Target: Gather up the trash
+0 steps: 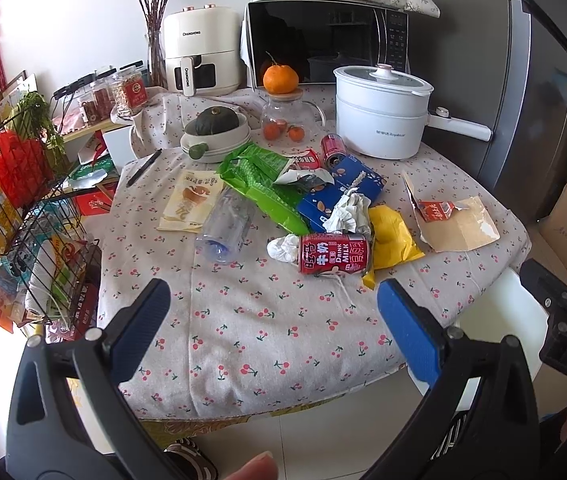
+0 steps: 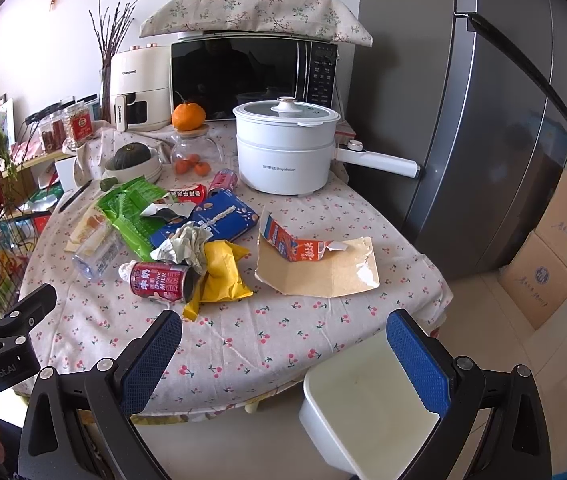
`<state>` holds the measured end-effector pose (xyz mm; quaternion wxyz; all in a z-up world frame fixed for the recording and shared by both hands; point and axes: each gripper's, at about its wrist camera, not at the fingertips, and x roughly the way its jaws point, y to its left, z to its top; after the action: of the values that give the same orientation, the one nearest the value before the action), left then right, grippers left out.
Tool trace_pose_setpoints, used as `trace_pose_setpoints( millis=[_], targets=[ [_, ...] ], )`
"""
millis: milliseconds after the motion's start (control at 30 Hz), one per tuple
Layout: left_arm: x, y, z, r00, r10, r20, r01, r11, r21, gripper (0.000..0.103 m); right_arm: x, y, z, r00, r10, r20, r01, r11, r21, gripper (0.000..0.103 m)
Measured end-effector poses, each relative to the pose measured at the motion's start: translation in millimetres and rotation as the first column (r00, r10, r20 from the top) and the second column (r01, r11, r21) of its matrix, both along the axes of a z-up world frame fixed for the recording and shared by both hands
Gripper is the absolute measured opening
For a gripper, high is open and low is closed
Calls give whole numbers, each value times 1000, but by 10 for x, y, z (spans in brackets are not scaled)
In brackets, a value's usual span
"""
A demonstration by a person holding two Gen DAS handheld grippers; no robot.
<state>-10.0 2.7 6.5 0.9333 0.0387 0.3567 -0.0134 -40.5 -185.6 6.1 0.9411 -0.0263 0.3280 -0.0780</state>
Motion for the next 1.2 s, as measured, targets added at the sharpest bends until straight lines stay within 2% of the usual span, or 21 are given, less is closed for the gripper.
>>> trace_pose_setpoints(
  millis=[1200],
  targets=[
    [-9, 30, 6, 1000, 2, 5, -2, 1000, 5, 103, 9, 11, -30, 1000, 1, -6, -1, 1000, 4, 103]
  ],
)
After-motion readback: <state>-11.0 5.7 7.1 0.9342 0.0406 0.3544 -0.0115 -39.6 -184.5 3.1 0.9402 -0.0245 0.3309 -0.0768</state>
